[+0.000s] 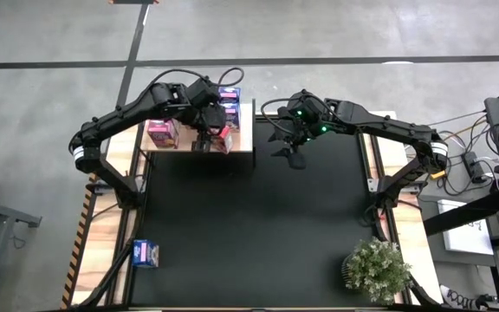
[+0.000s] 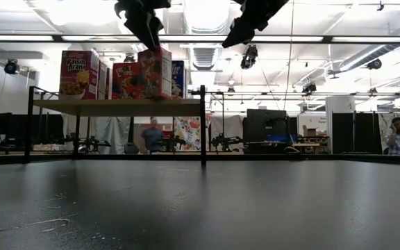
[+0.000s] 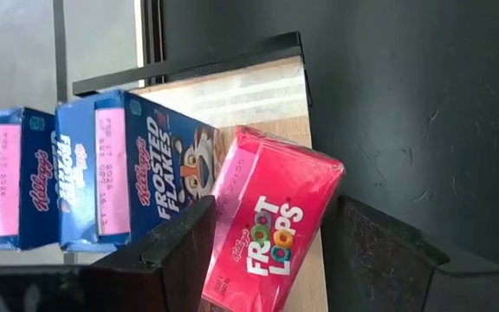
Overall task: Stack cereal on shelf
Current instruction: Align the red cereal box with the other red cereal box on the shelf
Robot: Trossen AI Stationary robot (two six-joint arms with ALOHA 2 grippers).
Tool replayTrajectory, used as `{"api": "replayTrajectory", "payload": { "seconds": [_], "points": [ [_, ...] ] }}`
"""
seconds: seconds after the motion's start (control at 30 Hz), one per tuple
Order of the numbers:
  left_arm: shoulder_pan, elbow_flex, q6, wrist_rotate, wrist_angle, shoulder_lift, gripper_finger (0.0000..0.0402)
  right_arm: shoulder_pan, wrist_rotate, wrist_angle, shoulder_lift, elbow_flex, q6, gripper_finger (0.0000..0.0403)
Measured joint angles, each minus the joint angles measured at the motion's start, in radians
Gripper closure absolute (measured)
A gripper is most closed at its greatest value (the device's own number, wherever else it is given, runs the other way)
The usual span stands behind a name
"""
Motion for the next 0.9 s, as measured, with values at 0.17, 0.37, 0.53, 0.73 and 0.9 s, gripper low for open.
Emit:
{"api": "replayTrajectory", "payload": {
  "seconds": [0.17,0.37,0.53,0.73,0.9],
  "points": [
    [0.000,0.005,0.018,0.000,0.017,-0.004,0.0178,0.000,0.000,0.000,0.000,0.000,0.000,0.0184],
    [0.000,0.005,0.050,0.000,0.043,-0.010,0.0171,0.000,0.000,0.000,0.000,0.000,0.000,0.0184],
    [0.001,0.004,0.066,0.000,0.048,-0.009,0.0151,0.000,0.000,0.000,0.000,0.000,0.000,0.0184],
    [0.010,-0.015,0.143,0.001,0.048,-0.002,0.0139,0.000,0.000,-0.001,0.000,0.000,0.000,0.0184],
    [0.020,-0.017,0.146,0.029,0.053,-0.002,0.0139,0.000,0.000,-0.008,0.000,-0.002,0.000,0.0184]
  ]
}}
